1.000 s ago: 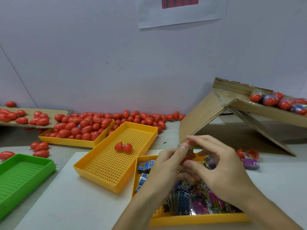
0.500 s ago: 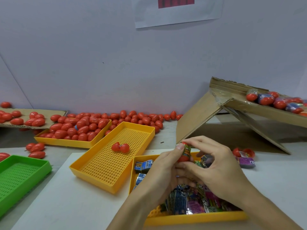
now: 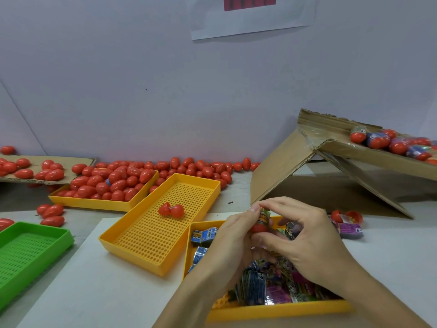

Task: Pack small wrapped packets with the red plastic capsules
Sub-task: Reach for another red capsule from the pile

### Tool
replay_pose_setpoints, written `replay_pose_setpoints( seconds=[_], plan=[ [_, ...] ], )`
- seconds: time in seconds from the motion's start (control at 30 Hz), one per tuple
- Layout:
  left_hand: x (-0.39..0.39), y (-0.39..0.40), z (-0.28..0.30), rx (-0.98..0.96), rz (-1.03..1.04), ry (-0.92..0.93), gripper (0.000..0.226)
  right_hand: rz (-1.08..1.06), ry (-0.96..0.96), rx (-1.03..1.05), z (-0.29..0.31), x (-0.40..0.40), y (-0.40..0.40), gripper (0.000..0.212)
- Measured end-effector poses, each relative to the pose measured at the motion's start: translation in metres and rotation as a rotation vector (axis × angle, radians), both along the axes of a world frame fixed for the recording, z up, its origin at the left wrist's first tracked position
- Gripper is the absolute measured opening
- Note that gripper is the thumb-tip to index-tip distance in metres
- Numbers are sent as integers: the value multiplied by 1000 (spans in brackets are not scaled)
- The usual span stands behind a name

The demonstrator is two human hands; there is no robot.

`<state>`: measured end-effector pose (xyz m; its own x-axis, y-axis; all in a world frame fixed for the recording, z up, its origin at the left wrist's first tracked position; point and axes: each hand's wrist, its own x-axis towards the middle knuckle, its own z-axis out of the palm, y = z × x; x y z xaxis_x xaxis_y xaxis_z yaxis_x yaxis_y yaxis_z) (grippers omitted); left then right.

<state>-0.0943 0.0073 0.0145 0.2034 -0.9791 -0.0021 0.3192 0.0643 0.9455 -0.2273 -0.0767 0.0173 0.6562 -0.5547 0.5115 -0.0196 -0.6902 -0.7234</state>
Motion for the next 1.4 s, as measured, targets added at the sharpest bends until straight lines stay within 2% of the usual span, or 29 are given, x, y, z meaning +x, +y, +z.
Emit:
replay_pose_setpoints(
  seconds=[0.23,0.4,0.53,0.73,0.83,0.93,1.03,1.13,1.2,1.33,1.4],
  plan=[
    [0,-1,1,10,-2,-33,40,18,-19,37,0,0,0,47],
    [0,0,5,-23,54,66,40,16,-76,180,-2,2,-2,53],
    [1,1,7,-56,65,76,40,68,-118,298,-1,3,-3,45],
    [2,1,7,-71,40,81,33,95,-146,319,-1,3,-2,46],
    [4,0,6,-43,151,-13,29,41,-139,266,-2,3,-3,47],
    [8,-1,0,-53,303,-198,30,-119,-52,79,-4,3,-2,48],
    [5,0,1,-60,253,-289,30,-208,-12,-88,-6,4,1,47],
    [5,1,-1,-44,246,-336,37,-213,-11,-147,-6,4,3,46],
    [4,1,0,-37,197,-241,36,-194,-38,-146,-5,5,4,45],
    [1,2,5,-27,58,75,39,-133,-109,-85,0,5,9,53],
    [0,1,6,-31,19,152,42,-116,-119,-72,1,5,10,51]
  ],
)
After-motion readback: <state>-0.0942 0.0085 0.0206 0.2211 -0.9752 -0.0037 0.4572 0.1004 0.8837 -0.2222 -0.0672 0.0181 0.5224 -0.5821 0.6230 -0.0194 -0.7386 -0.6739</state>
